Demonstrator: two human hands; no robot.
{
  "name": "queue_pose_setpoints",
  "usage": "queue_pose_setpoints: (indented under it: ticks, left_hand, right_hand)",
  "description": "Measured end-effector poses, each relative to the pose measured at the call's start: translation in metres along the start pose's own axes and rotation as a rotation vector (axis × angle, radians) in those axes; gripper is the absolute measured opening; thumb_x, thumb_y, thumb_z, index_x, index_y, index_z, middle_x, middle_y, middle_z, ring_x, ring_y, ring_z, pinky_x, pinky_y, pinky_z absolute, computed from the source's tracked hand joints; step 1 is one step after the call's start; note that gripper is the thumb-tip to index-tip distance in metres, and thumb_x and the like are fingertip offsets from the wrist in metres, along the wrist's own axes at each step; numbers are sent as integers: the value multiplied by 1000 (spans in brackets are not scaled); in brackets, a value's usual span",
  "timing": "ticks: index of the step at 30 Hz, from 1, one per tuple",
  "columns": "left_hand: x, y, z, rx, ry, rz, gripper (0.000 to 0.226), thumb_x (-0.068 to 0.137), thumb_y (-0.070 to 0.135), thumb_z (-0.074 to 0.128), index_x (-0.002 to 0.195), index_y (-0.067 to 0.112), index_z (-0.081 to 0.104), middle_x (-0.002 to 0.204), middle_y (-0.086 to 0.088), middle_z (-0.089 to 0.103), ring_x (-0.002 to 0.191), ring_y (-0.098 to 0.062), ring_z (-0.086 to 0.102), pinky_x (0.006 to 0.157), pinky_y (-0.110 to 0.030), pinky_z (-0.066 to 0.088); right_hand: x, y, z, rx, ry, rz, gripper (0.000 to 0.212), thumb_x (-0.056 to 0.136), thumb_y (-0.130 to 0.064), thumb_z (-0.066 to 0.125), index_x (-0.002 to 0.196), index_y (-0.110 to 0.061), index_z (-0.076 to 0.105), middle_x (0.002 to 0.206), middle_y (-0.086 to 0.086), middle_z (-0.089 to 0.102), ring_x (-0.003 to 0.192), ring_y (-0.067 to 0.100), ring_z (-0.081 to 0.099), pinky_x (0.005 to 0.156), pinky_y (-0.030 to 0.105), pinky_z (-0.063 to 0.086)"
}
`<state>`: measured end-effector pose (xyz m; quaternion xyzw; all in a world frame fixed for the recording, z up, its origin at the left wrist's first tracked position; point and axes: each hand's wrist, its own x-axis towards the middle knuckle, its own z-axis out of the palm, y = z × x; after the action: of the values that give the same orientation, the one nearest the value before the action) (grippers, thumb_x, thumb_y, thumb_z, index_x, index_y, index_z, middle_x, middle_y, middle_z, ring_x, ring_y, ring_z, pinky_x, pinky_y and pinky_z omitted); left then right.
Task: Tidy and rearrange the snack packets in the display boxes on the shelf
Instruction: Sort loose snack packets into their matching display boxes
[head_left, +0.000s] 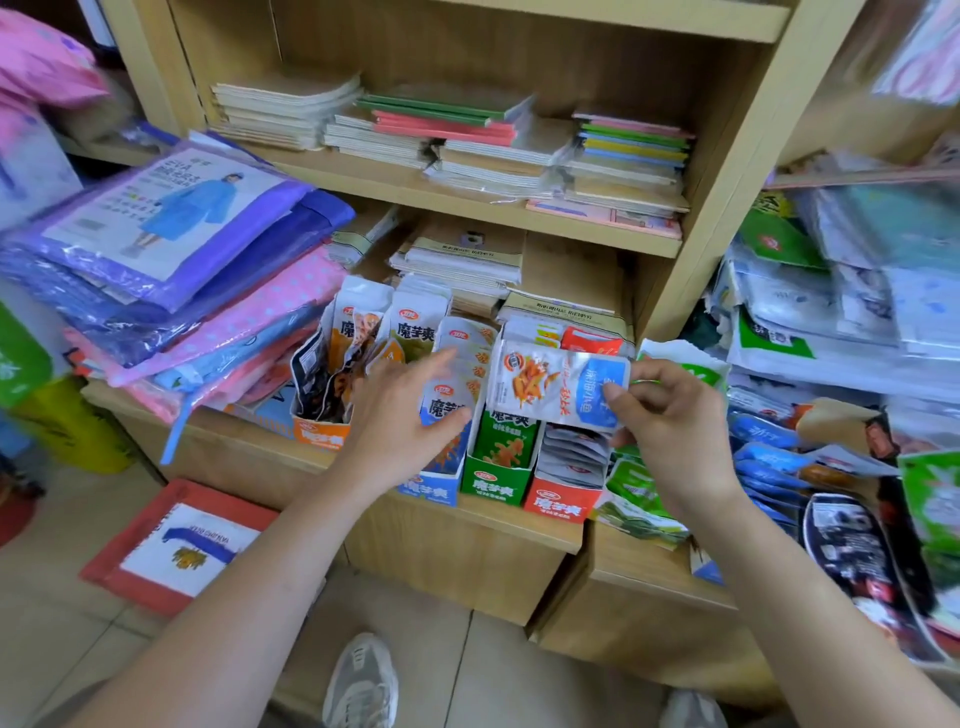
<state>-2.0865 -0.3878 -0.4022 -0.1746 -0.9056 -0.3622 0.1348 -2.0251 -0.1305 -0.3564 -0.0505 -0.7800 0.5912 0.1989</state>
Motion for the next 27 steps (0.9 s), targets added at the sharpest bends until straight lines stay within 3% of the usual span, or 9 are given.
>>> queue_pose_setpoints:
  ticks: [2, 5, 9, 13, 16, 18, 20, 23, 27]
  left_hand:
    - [-1, 19, -3, -341, -55, -6, 70, 89, 34, 75, 150, 36, 40, 137, 19, 56, 126, 0, 49, 101, -22, 39]
    - [-4, 45, -6, -612, -146, -71, 55, 91, 24, 72, 142, 30, 53, 128, 11, 65, 112, -1, 63, 86, -17, 52]
    - [-7, 56, 1, -568, -218, -80, 31, 89, 19, 76, 120, 22, 72, 109, 5, 76, 103, -11, 71, 85, -33, 59]
    - [-8, 66, 8, -609, -273, -113, 10, 91, 11, 72, 102, 13, 74, 93, -2, 78, 90, -21, 74, 85, -46, 57]
    - [-10, 77, 17, -688, -231, -172, 8, 92, 10, 71, 99, 10, 72, 89, -3, 78, 86, -21, 74, 83, -41, 58]
    - [-11, 87, 25, -758, -209, -200, 8, 91, 9, 71, 99, 8, 71, 88, -4, 78, 83, -17, 74, 75, -31, 58]
    - [-14, 102, 35, -817, -201, -229, 8, 91, 8, 71, 99, 6, 70, 87, -4, 78, 80, -13, 73, 70, -23, 55]
    - [-15, 125, 53, -881, -214, -217, 11, 89, 6, 72, 100, 6, 70, 88, -7, 78, 80, -14, 73, 72, -24, 57]
    - [-17, 149, 80, -743, -256, -77, 25, 86, 19, 78, 110, 23, 71, 92, 3, 76, 83, -13, 71, 75, -27, 56]
  right_hand:
    - [1, -1, -3, 66, -36, 25, 8, 91, -11, 70, 90, -16, 64, 69, 11, 71, 43, 20, 50, 49, 32, 47]
    - [3, -2, -7, 97, -146, 14, 7, 89, -8, 70, 96, -10, 71, 71, 16, 72, 45, 22, 45, 45, 28, 43]
    - [4, -5, -10, 118, -250, 2, 12, 89, -5, 69, 93, -14, 75, 65, 9, 70, 47, 24, 38, 41, 25, 38]
    - [5, -5, -14, 250, -218, 64, 18, 85, -13, 71, 101, -6, 73, 80, 31, 66, 48, 20, 46, 44, 25, 43]
    - [5, -2, -23, 396, -222, 155, 37, 78, -17, 71, 112, -2, 67, 91, 26, 61, 69, 16, 63, 54, 25, 51]
    - [4, 0, -33, 401, -251, 166, 40, 75, -14, 73, 113, -3, 66, 95, 25, 63, 79, 19, 65, 58, 24, 53]
    - [3, 0, -44, 357, -271, 137, 32, 75, -14, 73, 105, -4, 68, 93, 23, 67, 79, 22, 64, 60, 24, 53]
    - [6, -2, -70, 327, -255, 75, 15, 77, -13, 71, 90, -7, 68, 83, 14, 71, 73, 19, 64, 61, 25, 53]
    - [19, 0, -133, 274, -10, 4, 10, 83, -8, 70, 82, -9, 60, 70, 2, 70, 61, 14, 63, 54, 26, 52]
